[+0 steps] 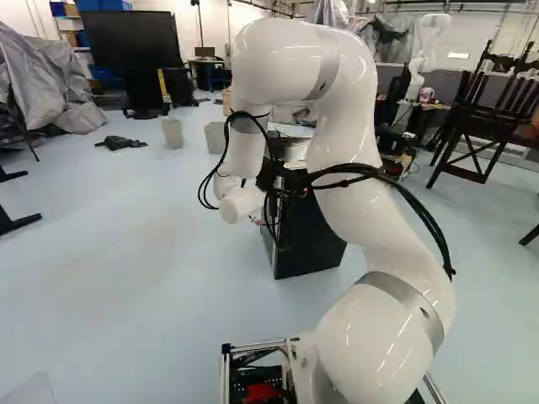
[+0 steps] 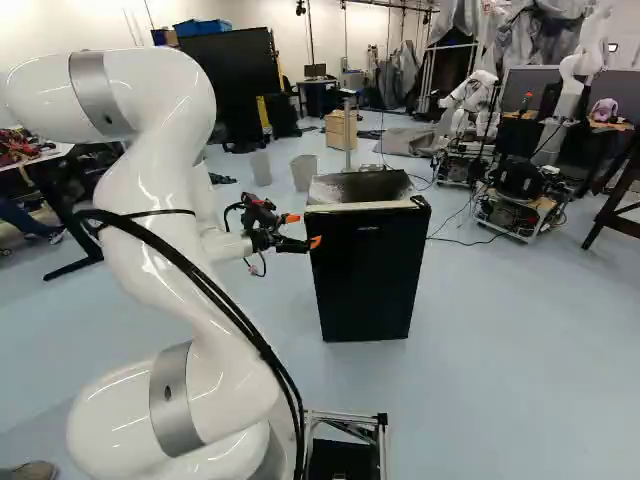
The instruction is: Grab a drink from the fridge
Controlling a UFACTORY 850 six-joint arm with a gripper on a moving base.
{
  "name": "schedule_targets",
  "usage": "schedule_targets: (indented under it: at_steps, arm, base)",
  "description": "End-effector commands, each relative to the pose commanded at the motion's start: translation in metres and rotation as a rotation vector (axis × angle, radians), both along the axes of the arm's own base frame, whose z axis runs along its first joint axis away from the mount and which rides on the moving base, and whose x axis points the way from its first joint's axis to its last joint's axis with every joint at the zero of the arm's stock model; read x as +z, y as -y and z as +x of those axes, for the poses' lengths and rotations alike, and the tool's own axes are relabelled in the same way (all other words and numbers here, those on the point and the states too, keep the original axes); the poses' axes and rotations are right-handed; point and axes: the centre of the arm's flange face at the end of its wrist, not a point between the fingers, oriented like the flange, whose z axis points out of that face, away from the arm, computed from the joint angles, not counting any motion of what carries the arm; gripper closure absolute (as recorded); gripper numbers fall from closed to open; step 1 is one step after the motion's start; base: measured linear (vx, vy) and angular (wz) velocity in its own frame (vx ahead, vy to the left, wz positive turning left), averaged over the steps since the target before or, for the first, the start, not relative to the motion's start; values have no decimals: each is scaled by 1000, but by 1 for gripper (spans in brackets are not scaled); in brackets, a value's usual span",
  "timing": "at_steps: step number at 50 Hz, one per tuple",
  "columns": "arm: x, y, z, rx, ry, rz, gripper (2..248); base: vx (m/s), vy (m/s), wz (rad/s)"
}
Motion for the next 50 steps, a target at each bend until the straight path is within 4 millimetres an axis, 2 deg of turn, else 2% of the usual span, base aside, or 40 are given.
schedule_targets:
  at_steps: [50]
  arm:
    - [0,10,6,-24,3,1,3]
  base:
    - [0,0,0]
